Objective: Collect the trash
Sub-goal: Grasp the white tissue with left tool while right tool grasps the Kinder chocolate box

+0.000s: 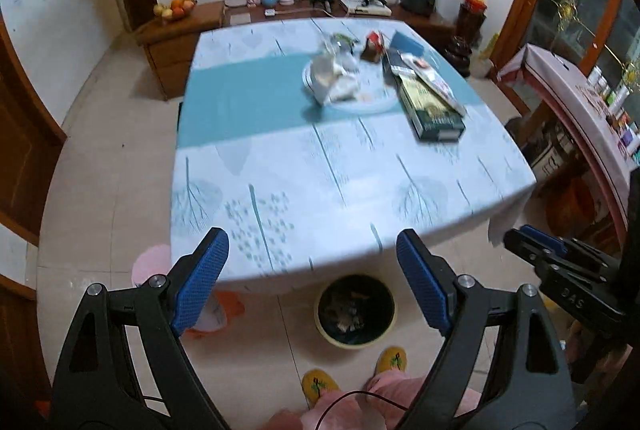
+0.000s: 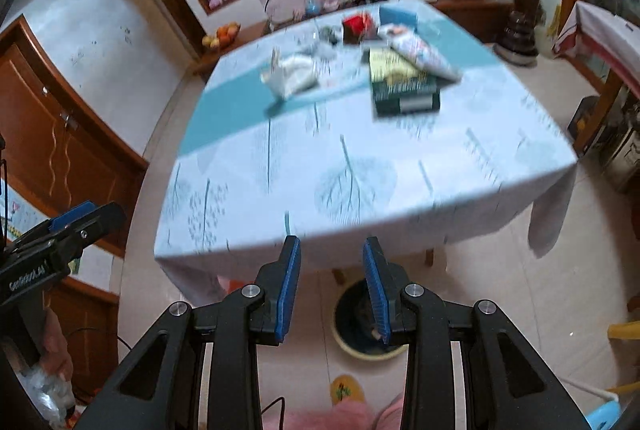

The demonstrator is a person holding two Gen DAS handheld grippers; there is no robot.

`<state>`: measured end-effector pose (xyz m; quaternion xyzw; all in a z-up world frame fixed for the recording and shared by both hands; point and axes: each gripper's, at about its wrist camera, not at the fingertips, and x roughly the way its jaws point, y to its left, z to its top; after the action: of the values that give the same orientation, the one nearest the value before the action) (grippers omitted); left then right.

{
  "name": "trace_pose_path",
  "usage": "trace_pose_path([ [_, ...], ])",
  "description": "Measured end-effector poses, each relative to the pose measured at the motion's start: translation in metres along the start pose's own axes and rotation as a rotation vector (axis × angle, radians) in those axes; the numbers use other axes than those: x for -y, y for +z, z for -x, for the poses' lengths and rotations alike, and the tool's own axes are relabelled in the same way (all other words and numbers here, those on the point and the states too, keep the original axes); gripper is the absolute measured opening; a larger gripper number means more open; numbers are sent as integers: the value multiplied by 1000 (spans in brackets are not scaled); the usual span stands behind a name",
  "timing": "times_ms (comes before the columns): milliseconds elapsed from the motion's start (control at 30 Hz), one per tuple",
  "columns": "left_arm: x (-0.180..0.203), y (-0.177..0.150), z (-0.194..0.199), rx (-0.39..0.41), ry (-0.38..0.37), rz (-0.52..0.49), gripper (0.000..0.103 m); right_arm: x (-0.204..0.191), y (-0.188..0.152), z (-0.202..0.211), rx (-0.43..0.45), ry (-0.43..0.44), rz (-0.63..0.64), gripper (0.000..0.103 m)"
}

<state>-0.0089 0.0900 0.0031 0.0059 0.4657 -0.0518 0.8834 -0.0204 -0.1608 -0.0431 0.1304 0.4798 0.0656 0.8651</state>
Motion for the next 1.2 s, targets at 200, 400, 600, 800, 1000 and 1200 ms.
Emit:
trace_pose_path([
  [200,-2,36,-12,-7,11,-7,84,5,37,13,64,-21,5,36],
  [400,9,75,-58,-47,41,8,84,28,87,-4,71,-14,6,49],
  [600,33,130,-126,-104,89,47,84,74,162,-51,54,3,17,54],
  [800,51,187,-206,-190,136,77,84,131,243,-119,-29,39,2,63],
  [1000,49,218,-279,-286,197,122,84,173,302,-191,-131,83,10,73],
  [1200,35,225,-328,-364,233,192,84,190,335,-259,-223,121,26,73],
])
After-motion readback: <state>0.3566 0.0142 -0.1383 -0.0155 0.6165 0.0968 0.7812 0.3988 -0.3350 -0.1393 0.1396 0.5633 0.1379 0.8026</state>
